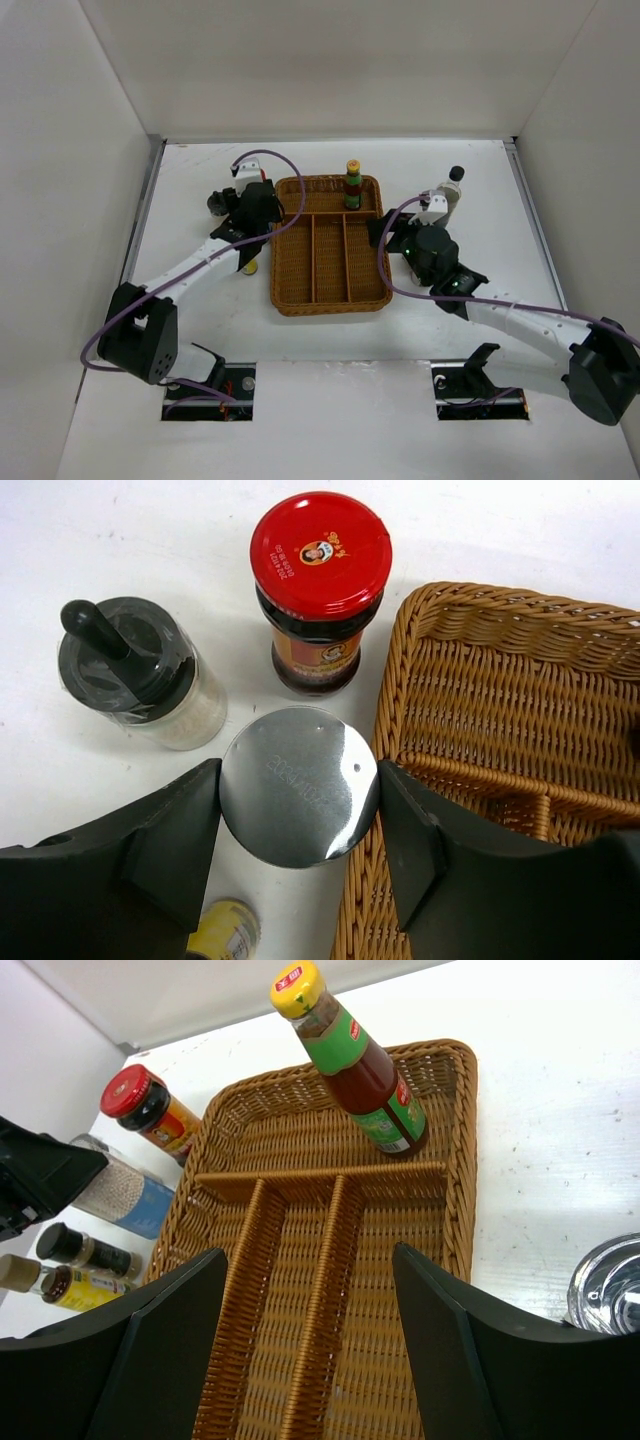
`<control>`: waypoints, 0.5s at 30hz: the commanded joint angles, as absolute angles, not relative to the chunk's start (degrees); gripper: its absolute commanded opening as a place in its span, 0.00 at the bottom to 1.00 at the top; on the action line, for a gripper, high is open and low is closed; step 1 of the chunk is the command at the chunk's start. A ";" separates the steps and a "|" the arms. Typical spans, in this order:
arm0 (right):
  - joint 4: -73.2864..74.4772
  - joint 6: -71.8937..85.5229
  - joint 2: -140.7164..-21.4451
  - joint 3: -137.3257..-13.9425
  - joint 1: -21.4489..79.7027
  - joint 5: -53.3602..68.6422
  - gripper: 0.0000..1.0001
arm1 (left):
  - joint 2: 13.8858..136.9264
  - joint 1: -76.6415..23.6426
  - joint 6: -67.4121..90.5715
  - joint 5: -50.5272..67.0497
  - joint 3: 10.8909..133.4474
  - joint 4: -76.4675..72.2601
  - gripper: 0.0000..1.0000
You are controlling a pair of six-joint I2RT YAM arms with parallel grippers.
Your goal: Organize the condiment bottles
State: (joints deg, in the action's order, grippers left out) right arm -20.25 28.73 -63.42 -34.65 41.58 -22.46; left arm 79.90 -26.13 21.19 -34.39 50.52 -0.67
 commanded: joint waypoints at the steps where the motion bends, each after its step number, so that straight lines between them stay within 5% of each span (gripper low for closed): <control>1: -23.82 28.74 -62.14 -34.37 41.26 -22.94 0.74 | 73.13 -27.11 19.34 -35.85 55.36 -7.47 0.40; 15: -24.61 29.18 -61.96 -33.66 40.56 -22.94 0.74 | 79.97 -35.37 16.61 -33.23 68.20 -12.82 0.38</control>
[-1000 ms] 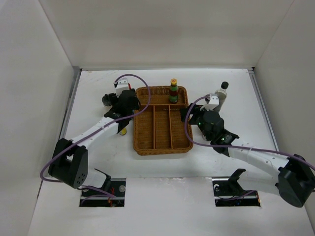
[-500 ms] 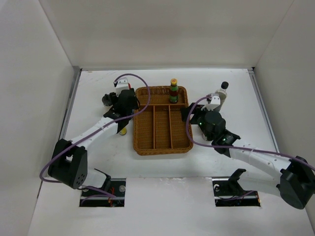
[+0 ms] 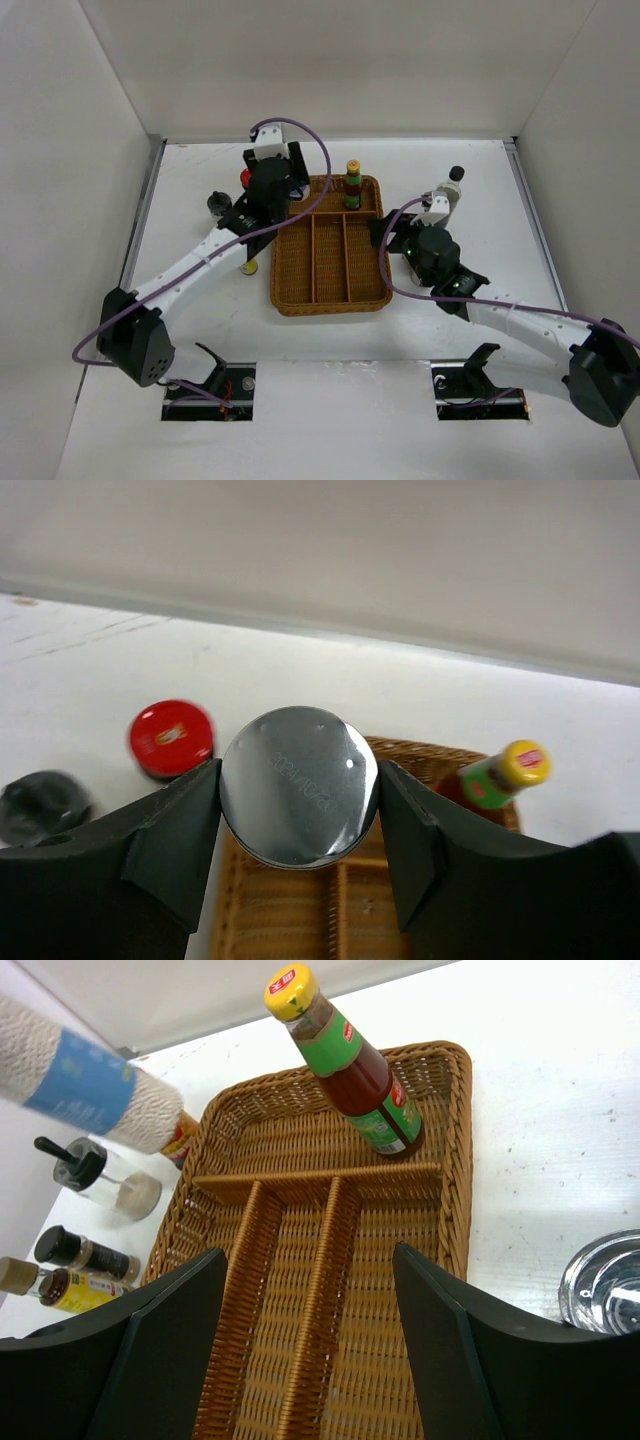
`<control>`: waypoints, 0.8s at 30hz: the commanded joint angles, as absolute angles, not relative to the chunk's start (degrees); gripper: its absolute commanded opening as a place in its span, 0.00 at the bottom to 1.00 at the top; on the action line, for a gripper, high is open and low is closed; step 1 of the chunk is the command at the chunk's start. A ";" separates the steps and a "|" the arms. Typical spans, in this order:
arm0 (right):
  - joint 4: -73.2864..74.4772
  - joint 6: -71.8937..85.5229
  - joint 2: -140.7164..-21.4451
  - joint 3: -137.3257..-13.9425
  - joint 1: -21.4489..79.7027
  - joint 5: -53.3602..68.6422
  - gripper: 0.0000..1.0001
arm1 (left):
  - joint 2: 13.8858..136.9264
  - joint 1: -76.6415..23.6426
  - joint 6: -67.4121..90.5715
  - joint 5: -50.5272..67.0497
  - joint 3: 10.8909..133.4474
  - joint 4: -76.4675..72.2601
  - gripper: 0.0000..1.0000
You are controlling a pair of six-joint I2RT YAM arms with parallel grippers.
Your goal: Organize the condiment bottles
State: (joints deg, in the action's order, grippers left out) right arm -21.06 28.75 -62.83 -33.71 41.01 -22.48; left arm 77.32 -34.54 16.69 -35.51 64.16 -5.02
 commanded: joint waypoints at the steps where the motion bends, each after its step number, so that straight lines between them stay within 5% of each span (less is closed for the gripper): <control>1: -24.61 29.18 -62.05 -33.66 40.56 -22.94 0.74 | 81.37 -35.46 16.70 -32.61 68.99 -13.88 0.38; 24: -24.61 29.27 -61.79 -33.40 39.94 -22.85 0.74 | 104.06 -36.87 17.05 -27.77 78.31 -20.74 0.43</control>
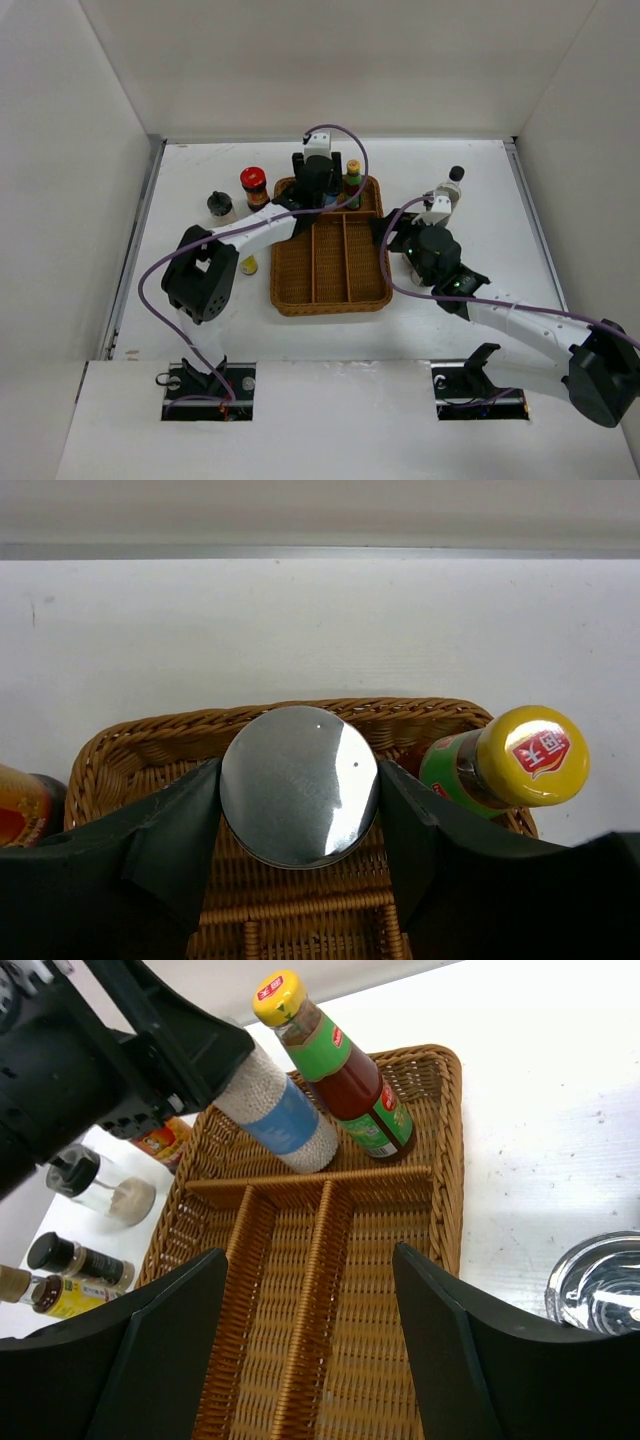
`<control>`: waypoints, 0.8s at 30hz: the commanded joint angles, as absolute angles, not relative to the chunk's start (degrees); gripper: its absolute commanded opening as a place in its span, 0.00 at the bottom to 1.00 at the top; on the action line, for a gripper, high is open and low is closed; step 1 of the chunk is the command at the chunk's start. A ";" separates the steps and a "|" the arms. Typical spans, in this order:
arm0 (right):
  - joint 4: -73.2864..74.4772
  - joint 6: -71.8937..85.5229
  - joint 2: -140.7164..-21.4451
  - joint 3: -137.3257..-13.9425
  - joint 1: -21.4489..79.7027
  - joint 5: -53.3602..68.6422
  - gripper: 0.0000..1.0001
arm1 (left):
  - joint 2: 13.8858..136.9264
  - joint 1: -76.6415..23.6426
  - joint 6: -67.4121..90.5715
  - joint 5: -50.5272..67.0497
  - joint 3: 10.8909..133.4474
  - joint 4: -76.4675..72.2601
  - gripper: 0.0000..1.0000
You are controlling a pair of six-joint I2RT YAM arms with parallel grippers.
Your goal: Organize the condiment bottles
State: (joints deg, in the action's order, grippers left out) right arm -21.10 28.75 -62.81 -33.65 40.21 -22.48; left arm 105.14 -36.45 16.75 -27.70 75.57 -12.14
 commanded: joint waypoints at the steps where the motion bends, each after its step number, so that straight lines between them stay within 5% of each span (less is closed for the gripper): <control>1: -24.61 29.27 -61.79 -33.40 39.94 -22.94 0.74 | 104.41 -36.87 17.14 -27.95 77.88 -21.26 0.46; 15: -24.79 29.36 -61.61 -33.22 39.86 -22.76 0.75 | 97.58 -36.96 16.44 -31.90 71.12 -23.38 0.82; 24: -24.79 29.36 -61.43 -33.13 39.86 -22.59 0.74 | 71.85 -37.92 16.96 -39.54 51.18 -16.64 0.70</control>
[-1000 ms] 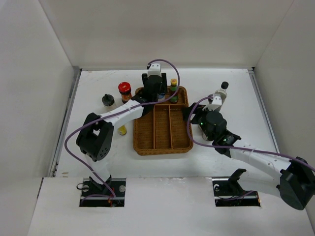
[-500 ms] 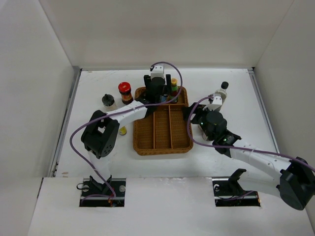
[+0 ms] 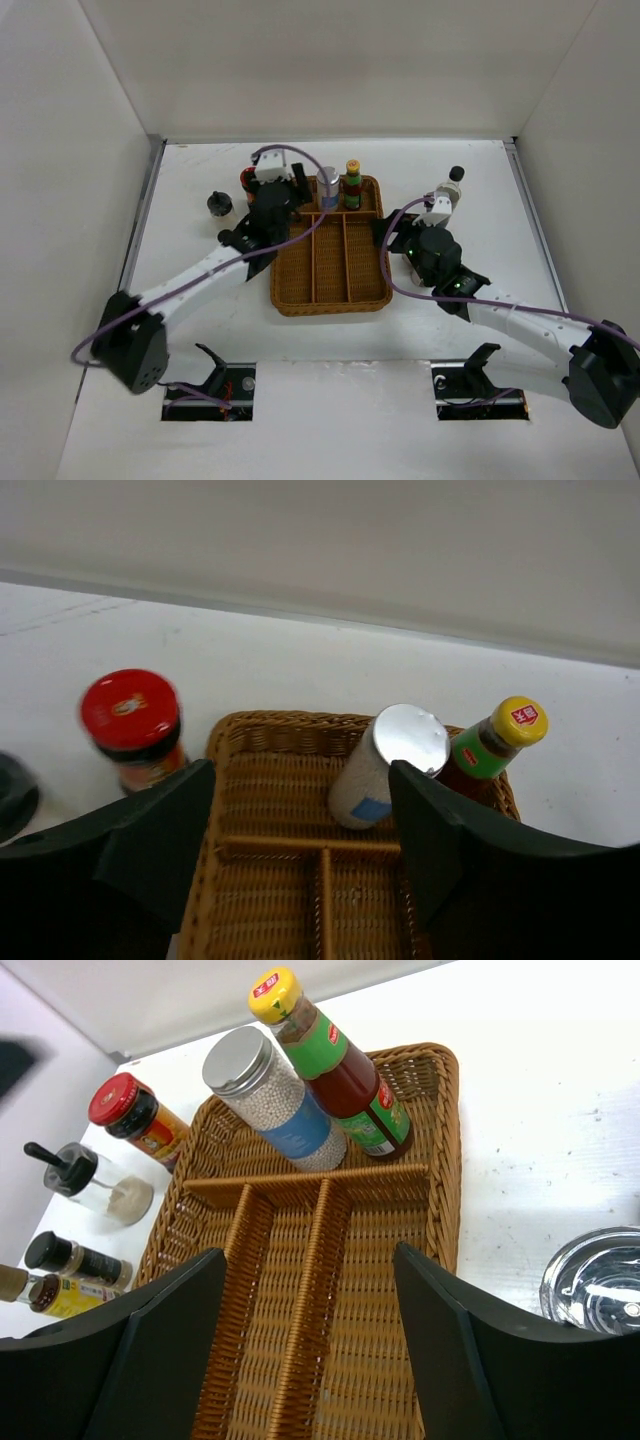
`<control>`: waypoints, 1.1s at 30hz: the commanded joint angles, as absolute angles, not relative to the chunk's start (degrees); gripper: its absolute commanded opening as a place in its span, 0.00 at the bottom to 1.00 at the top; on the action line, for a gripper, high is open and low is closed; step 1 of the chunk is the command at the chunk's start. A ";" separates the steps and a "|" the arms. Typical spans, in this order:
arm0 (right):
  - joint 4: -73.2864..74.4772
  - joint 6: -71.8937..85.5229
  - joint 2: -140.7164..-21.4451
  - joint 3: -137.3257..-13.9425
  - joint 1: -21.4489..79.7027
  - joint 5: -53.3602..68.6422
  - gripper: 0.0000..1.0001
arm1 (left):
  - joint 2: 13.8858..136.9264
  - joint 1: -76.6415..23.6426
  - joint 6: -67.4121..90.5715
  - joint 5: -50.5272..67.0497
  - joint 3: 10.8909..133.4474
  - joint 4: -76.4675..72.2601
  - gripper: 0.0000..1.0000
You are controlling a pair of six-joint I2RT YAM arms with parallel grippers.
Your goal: Organize the condiment bottles
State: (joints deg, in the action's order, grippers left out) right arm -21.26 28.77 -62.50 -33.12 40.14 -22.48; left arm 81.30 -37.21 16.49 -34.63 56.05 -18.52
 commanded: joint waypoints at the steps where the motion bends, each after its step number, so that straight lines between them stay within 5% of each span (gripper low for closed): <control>1: -24.79 29.36 -61.61 -33.13 39.77 -22.41 0.73 | 68.41 -38.45 17.40 -40.94 49.24 -13.13 0.66; 6: -24.79 29.00 -62.84 -33.75 40.12 -22.15 0.69 | 53.90 -38.98 21.61 -48.25 44.56 7.51 0.53; 12: -24.79 29.00 -63.02 -33.84 40.12 -22.15 0.66 | 48.51 -36.17 30.67 -42.56 45.26 25.47 0.51; 33: -24.87 28.74 -64.42 -34.37 40.12 -21.89 0.70 | 57.30 -28.43 29.71 -34.28 39.29 16.17 0.42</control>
State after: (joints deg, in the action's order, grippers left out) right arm -21.50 28.73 -64.25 -33.15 40.14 -22.44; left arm 56.42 -29.12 30.22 -34.28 39.79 20.03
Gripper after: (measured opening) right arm 0.700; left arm 0.436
